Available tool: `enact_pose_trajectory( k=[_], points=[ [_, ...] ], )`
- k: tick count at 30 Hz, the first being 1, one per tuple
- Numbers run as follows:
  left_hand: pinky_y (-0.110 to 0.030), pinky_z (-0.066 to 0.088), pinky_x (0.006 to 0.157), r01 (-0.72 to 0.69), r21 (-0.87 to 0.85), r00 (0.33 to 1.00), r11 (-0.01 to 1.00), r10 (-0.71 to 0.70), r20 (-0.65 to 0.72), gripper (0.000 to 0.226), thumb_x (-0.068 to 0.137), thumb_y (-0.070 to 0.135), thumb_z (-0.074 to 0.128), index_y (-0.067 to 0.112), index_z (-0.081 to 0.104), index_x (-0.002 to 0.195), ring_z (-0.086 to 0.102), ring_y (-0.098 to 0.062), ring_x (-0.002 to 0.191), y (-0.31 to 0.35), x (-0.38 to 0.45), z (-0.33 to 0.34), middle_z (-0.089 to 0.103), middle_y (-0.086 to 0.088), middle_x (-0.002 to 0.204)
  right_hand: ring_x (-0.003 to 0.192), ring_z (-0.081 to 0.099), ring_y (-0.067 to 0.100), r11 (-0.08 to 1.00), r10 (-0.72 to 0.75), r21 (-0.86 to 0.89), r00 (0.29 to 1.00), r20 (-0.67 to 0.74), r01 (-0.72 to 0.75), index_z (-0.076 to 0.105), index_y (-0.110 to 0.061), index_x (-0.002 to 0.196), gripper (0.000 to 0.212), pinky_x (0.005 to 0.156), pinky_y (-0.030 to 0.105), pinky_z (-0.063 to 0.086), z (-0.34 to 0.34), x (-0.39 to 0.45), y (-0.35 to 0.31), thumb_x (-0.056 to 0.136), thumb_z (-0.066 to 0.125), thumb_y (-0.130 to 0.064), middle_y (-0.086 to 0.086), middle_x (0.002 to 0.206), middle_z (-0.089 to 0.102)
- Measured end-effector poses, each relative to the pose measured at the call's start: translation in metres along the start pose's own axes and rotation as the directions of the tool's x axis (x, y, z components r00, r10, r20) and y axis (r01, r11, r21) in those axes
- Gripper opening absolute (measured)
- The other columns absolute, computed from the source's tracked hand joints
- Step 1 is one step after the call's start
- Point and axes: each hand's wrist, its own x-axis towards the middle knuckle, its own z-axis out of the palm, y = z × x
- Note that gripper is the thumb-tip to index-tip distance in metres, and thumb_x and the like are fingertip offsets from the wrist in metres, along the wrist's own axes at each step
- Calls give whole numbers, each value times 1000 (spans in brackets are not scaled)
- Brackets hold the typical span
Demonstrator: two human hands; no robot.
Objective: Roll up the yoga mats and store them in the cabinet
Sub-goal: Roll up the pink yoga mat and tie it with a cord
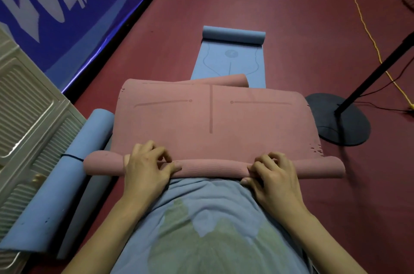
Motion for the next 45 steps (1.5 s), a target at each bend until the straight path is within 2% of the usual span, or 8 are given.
enact_pose_trajectory(
  k=[9,17,25,29,34,37,40,45],
  points=[
    [-43,31,83,-240,146,970,960,244,-5,52,65,78,63,30,74,82,54,-24,99,0,-15,-11,67,17,90,90,52,21,997,63,-50,990,125,-57,63,-25,76,32,73,37,35,-5,14,2,80,61,-56,-13,84,58],
    [-41,28,79,-331,240,942,912,334,29,31,85,48,52,25,72,81,55,-24,91,6,0,-3,68,14,89,95,53,22,989,119,-102,983,140,-105,66,-25,76,30,75,38,34,-7,29,3,88,55,-50,-13,82,67],
    [-38,22,80,-208,299,943,931,109,315,62,94,54,16,28,71,84,53,-20,94,17,37,0,70,8,88,94,59,24,990,139,-62,959,246,-127,53,-27,79,33,80,36,26,-20,59,3,105,44,-44,-2,93,71],
    [-39,29,90,-156,356,926,921,11,377,46,106,51,35,30,76,98,53,-19,106,25,35,-3,74,3,101,97,62,23,991,117,-94,938,326,-91,52,-30,89,28,83,37,29,-21,55,4,107,36,-44,-2,99,71],
    [-38,29,79,8,260,970,966,-71,234,48,97,59,53,26,53,62,60,-28,98,20,32,-1,63,4,72,90,57,21,997,73,19,972,225,-79,51,-30,108,29,75,35,27,-7,45,15,100,36,-53,-11,97,55],
    [-39,31,84,30,168,986,985,-56,154,33,92,63,55,31,54,85,56,-25,97,19,30,2,67,7,86,85,50,22,999,3,-33,986,166,3,53,-29,96,31,70,37,33,-4,39,17,99,35,-54,-10,93,54],
    [-40,32,84,44,71,985,997,-55,165,28,89,54,67,35,48,99,49,-19,92,17,30,6,56,15,86,85,46,27,1000,-1,-31,999,39,3,60,-22,90,28,69,43,42,-5,29,11,100,51,-45,-4,91,56],
    [-37,26,76,-13,20,999,1000,12,34,27,77,44,86,26,68,69,47,-26,90,17,33,11,49,12,76,97,48,32,996,14,-83,1000,0,-14,62,-18,84,44,77,42,40,-6,17,5,71,84,-54,2,100,58]
  ],
)
